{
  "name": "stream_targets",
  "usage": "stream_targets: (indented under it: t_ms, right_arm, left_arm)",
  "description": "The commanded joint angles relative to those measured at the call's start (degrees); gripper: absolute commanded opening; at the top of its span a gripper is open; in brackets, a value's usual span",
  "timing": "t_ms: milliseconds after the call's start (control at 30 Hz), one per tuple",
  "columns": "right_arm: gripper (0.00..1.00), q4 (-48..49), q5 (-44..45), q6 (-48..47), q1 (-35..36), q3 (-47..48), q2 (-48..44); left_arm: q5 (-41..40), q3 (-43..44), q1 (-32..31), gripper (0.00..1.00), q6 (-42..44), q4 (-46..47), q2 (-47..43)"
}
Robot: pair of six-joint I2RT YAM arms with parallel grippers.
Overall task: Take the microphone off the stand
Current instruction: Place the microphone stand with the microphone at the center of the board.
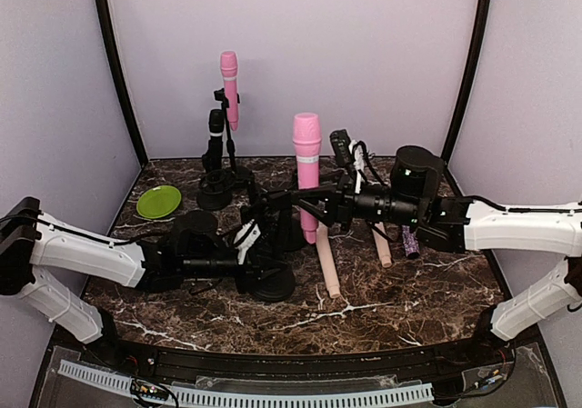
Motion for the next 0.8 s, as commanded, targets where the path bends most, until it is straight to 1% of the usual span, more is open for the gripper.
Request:
stream_targets:
  t_ms: [0, 133, 233, 300, 400, 567, 600, 633, 700, 767]
  right_arm:
    - [0.26, 5.9, 1.4, 0.1, 1.1, -3.5, -0.1]
    - [0.26, 6.6, 3.3, -0.8, 1.5, -5.1, 0.2]
    - [0.27, 5.9, 4.5, -1.8, 1.8, -5.3, 1.1]
    - [0.27, 5.4, 5.6, -2.5, 2.2, -5.2, 1.9]
    - [0.27, 4.2, 7.7, -3.8, 2.9, -4.7, 3.1]
    - [0.27, 2.4, 11.8, -5.7, 4.1, -4.1, 4.7]
    - [0.27, 2.1, 12.3, -5.8, 4.1, -4.1, 4.8]
    - [0.27, 2.0, 12.7, -6.0, 4.0, -4.1, 4.8]
    - [0.28, 1.9, 13.2, -6.2, 4.1, -4.1, 4.8]
    - [0.28, 1.6, 13.3, -6.4, 4.1, -3.9, 4.9]
  left_arm:
    - [-3.6, -1.5, -1.5, 0.05, 3.3, 15.1, 4.3]
    - [-5.9, -1.9, -1.8, 0.07, 4.8, 19.9, 9.1]
    - [-7.0, -2.5, -1.9, 0.1, 5.2, 23.7, 12.5]
    - [-7.5, -2.9, -1.9, 0.14, 4.8, 25.8, 14.4]
    - [-8.2, -3.7, -1.9, 0.22, 4.1, 29.5, 17.3]
    - [-9.5, -4.5, -1.9, 0.35, 2.4, 31.6, 20.5]
    - [-10.2, -4.9, -1.9, 0.39, 2.1, 32.3, 20.4]
    - [-11.0, -5.7, -1.9, 0.41, 2.0, 32.7, 20.1]
    - [-12.1, -6.8, -1.9, 0.49, 1.7, 33.0, 19.1]
    - [-12.6, -8.1, -1.9, 0.54, 1.2, 32.6, 17.5]
